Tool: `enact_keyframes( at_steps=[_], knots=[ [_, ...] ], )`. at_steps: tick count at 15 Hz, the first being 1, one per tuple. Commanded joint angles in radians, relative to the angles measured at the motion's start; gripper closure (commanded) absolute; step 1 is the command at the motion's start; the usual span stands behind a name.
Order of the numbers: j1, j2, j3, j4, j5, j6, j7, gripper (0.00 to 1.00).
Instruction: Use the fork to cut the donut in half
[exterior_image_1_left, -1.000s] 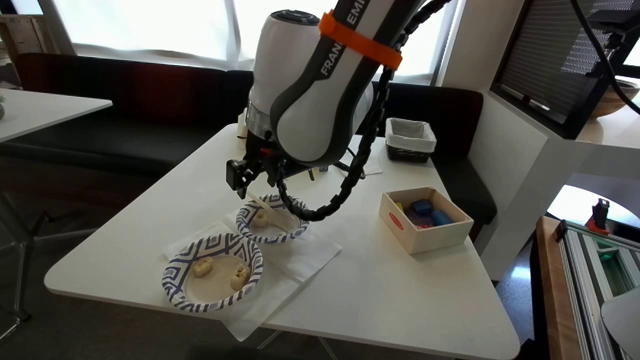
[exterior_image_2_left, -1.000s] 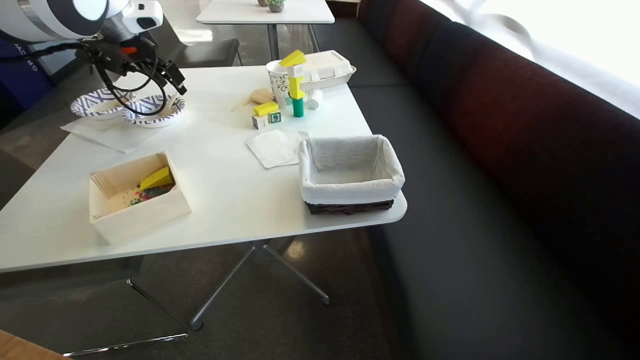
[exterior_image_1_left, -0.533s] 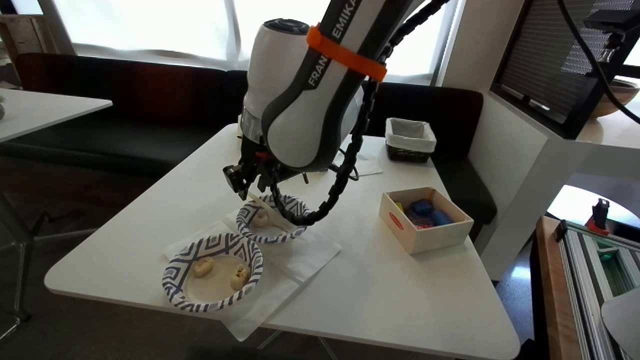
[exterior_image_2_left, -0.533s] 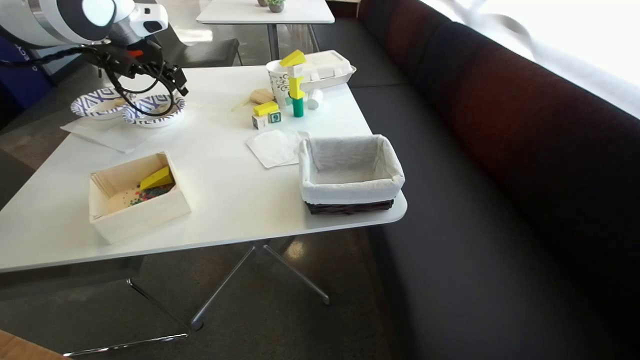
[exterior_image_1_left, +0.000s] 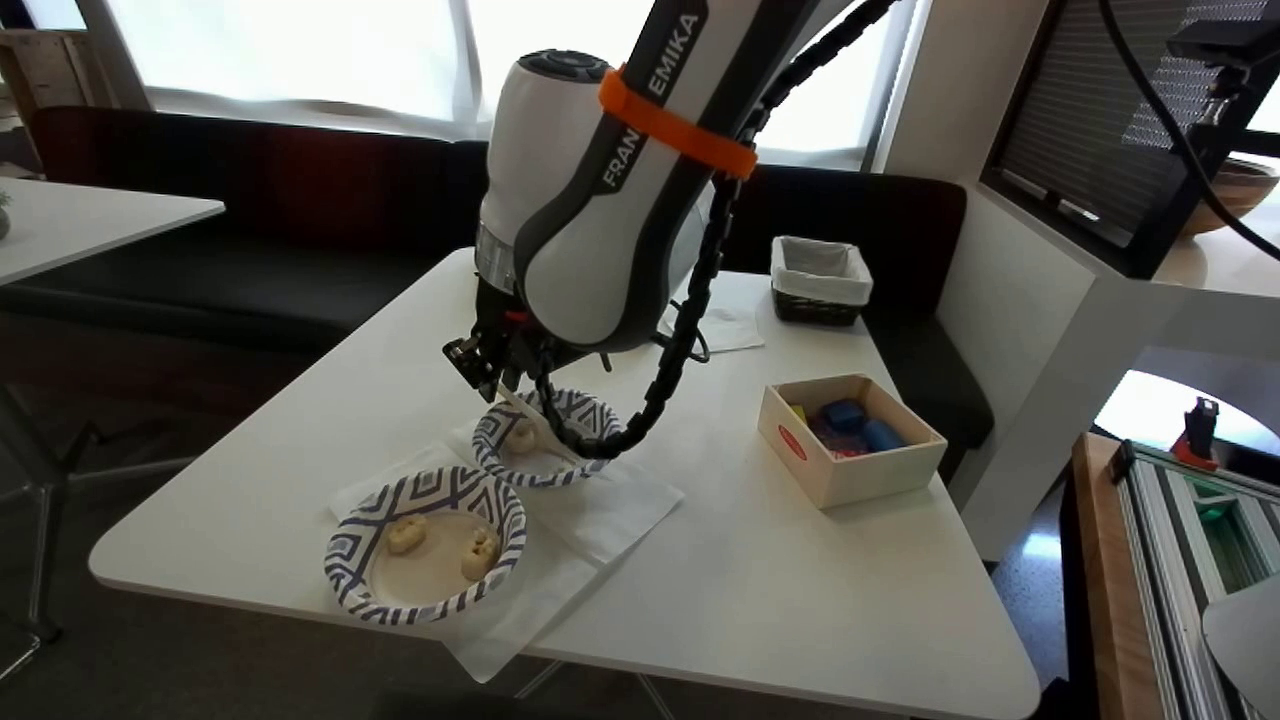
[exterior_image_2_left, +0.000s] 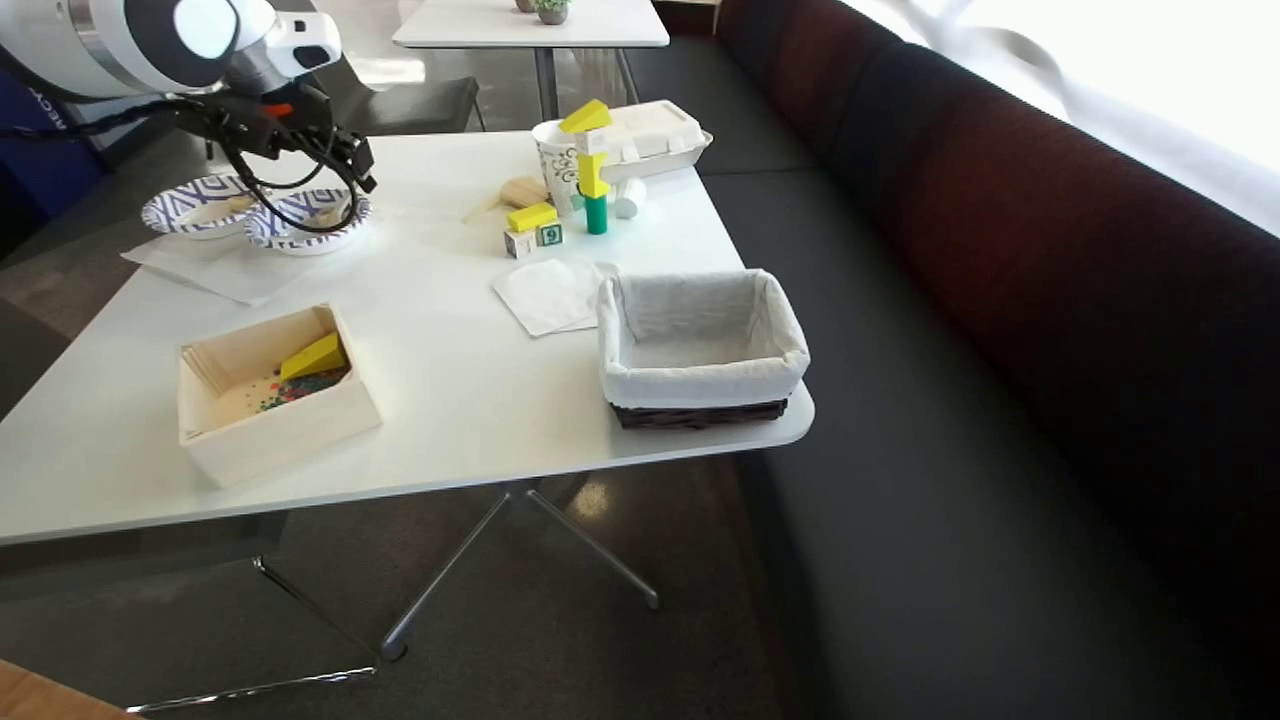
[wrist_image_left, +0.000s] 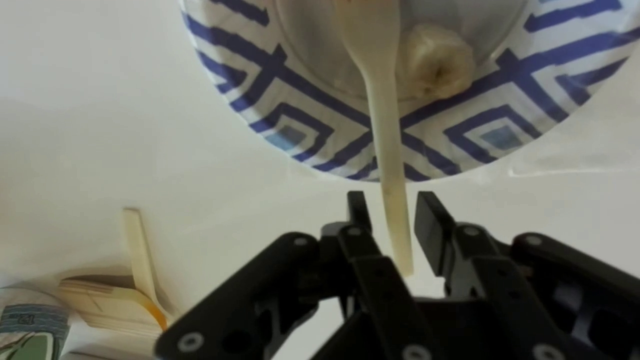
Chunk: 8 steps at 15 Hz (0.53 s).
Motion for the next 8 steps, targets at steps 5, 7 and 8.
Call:
enact_keyframes(
  at_steps=[5,7,8],
  knots=[
    [0.026,0.003,-0.012,-0.005,0.028,0.032,-0.029,0.97],
    [0.047,-0.019,-0.027,-0.024,0.024,0.046,-0.024,0.97],
    [0.077,-0.032,-0.057,-0.038,0.018,0.068,-0.014,0.97]
  ],
)
